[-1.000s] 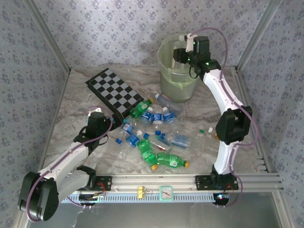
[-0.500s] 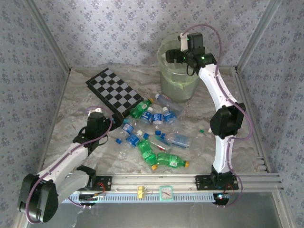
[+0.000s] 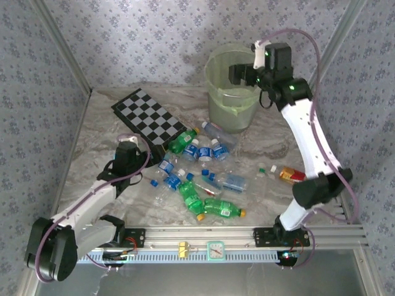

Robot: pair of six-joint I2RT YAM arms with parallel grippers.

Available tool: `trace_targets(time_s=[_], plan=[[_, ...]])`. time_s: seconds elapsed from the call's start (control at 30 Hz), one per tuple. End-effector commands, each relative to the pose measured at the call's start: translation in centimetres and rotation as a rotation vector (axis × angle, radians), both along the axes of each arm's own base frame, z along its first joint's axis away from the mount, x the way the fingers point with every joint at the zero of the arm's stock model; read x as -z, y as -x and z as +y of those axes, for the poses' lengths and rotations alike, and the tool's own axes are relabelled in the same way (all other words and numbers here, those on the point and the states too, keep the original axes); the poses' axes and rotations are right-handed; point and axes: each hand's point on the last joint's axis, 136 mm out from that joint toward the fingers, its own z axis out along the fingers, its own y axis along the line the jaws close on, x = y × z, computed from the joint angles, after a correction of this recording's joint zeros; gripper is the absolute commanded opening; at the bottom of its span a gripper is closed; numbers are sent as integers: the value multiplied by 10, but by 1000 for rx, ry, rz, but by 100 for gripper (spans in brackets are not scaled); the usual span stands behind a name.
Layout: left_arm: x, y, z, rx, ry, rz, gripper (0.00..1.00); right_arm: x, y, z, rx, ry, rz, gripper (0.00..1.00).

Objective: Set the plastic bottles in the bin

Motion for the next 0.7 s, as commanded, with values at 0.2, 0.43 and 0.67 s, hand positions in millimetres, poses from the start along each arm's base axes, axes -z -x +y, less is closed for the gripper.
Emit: trace_targets(time_s=[0.2, 0.43, 0.67], plan=[[-30, -20, -42, 147, -37, -89, 100, 64, 89, -73, 305, 5, 125, 100], [-23, -29, -61, 191, -58, -76, 100, 161, 147, -121, 581, -47, 375, 100], [-25, -35, -72, 228, -66, -72, 100, 236, 199, -159, 888, -88, 485, 100]])
